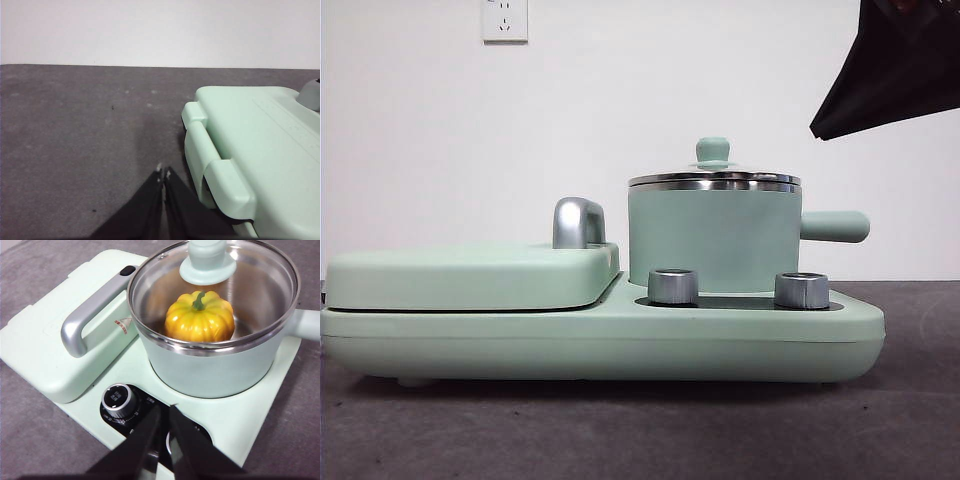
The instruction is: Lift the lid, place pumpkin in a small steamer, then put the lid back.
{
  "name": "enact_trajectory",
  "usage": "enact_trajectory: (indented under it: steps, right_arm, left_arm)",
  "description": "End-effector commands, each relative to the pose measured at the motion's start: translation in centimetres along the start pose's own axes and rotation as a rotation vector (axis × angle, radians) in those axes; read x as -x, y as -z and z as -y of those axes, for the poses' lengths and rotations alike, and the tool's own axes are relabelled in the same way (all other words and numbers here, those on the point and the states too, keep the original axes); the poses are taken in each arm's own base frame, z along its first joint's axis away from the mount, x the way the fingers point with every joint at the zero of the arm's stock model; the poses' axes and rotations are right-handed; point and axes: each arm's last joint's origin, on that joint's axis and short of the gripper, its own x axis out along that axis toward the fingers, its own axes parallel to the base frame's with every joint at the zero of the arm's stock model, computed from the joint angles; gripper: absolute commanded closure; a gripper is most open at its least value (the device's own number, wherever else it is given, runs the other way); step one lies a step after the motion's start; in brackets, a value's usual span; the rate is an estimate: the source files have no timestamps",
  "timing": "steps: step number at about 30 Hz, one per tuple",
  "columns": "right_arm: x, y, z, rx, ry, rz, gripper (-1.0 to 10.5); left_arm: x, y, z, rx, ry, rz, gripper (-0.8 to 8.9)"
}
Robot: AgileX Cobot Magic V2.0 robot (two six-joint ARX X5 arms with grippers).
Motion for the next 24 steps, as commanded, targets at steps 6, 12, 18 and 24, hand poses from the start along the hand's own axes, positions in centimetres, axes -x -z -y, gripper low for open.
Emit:
enact_trajectory:
  steps: [6, 12, 18, 24]
  right_arm:
    - [-0.1, -0.2, -0.1, 0.014, -0.006, 0.01, 9.2]
    - [0.1, -0.2, 0.0, 0.051, 0.008, 0.019, 9.2]
    - [1.2, 3.5, 2.3, 0.084, 0.247, 0.167, 9.2]
    - [2.8, 9.1, 4.6, 0.054, 0.394, 0.37, 9.2]
  left_arm:
    - [-0.2, 0.5, 0.0, -0.006, 0.002, -0.008, 8.07]
    - [-0.2, 0.5, 0.0, -0.006, 0.002, -0.008, 8.07]
    - [-0.2, 0.5, 0.0, -0.006, 0.002, -0.008, 8.07]
    - [-0.2, 0.5, 0.0, -0.006, 0.002, -0.008, 8.07]
